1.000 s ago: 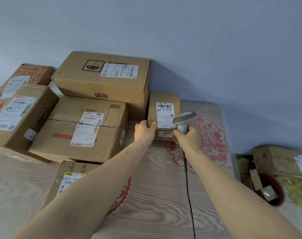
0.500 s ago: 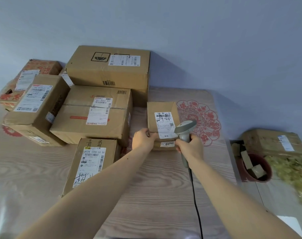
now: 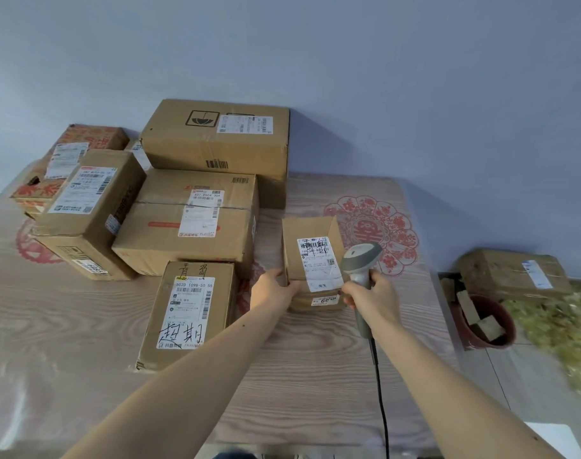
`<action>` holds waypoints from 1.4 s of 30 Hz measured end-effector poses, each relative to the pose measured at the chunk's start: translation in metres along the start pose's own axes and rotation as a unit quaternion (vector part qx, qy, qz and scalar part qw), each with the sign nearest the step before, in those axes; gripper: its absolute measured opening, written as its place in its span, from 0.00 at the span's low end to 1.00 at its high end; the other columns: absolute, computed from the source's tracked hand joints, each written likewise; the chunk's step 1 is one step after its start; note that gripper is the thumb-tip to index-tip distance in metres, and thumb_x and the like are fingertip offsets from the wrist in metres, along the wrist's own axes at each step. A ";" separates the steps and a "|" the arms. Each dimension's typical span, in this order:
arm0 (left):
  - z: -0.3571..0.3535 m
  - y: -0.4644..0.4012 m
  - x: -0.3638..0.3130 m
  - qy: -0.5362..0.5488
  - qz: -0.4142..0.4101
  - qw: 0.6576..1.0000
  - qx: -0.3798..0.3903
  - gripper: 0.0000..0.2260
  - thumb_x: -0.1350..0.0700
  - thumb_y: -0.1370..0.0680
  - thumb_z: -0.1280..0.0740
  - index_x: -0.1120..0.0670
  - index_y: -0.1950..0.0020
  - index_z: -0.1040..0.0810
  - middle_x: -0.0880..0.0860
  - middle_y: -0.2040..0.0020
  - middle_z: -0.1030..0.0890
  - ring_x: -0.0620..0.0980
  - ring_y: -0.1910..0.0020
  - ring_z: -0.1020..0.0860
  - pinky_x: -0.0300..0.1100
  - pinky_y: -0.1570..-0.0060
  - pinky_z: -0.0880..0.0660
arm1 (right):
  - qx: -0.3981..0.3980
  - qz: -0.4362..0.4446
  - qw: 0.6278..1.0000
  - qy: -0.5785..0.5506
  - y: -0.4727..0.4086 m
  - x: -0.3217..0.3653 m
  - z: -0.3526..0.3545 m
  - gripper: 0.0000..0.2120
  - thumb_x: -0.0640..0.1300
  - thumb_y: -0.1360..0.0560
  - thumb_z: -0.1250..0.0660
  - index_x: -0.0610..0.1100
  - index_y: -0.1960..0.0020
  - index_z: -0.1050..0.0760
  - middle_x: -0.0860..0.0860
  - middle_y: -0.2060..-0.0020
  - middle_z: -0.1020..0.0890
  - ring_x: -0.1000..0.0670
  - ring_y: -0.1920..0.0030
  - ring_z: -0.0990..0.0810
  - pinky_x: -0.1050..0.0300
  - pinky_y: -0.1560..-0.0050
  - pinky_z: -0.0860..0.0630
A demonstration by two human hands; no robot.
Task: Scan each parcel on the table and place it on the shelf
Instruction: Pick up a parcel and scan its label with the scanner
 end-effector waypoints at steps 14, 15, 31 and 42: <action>-0.010 -0.008 -0.009 0.086 0.014 0.995 -0.044 0.22 0.50 0.21 0.33 0.54 0.27 0.28 0.54 0.33 0.23 0.54 0.35 0.24 0.50 0.34 0.28 | 0.086 -0.006 0.996 -0.012 0.001 0.011 -0.024 0.07 0.35 0.33 0.34 0.40 0.68 0.30 0.44 0.75 0.30 0.50 0.76 0.31 0.60 0.74 0.34; -0.011 -0.009 -0.010 0.099 0.011 0.994 -0.047 0.22 0.52 0.21 0.32 0.55 0.28 0.28 0.54 0.33 0.22 0.53 0.36 0.24 0.49 0.35 0.28 | 0.081 -0.011 0.997 -0.006 0.000 0.009 -0.025 0.08 0.35 0.34 0.34 0.41 0.69 0.31 0.44 0.75 0.30 0.50 0.77 0.32 0.60 0.75 0.34; -0.017 -0.020 -0.005 0.142 0.030 0.986 -0.082 0.19 0.58 0.23 0.29 0.55 0.32 0.23 0.52 0.39 0.18 0.51 0.40 0.21 0.47 0.36 0.26 | 0.090 -0.029 0.995 0.001 -0.015 0.004 -0.043 0.03 0.34 0.33 0.36 0.38 0.65 0.26 0.42 0.73 0.28 0.51 0.80 0.30 0.59 0.76 0.34; -0.014 -0.017 -0.007 0.129 0.028 0.987 -0.089 0.17 0.57 0.24 0.29 0.54 0.35 0.21 0.52 0.41 0.17 0.51 0.42 0.20 0.48 0.37 0.25 | 0.092 -0.041 0.995 0.006 -0.020 0.002 -0.048 0.01 0.34 0.33 0.35 0.38 0.63 0.27 0.42 0.73 0.27 0.50 0.81 0.31 0.60 0.78 0.35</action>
Point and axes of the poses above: each hand's wrist, its own y-axis away from the middle knuckle, its own z-axis out of the back of the hand, x = y × z, the point moved 3 cm from there along -y, towards the middle knuckle
